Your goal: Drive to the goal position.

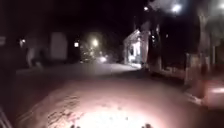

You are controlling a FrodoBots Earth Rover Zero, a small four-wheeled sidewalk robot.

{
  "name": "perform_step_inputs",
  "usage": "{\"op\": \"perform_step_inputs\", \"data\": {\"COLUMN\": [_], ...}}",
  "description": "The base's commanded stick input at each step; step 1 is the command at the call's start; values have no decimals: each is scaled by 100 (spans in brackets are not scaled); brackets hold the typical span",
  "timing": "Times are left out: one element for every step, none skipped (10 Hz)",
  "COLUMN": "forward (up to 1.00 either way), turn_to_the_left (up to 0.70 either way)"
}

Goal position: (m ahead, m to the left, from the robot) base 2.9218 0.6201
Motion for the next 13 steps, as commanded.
{"op": "perform_step_inputs", "data": {"forward": [85,85,85,85,85,85,85,85,85,85,85,85,85], "turn_to_the_left": [-34,-34,-34,-34,-15,0,0,0,0,0,0,0,0]}}
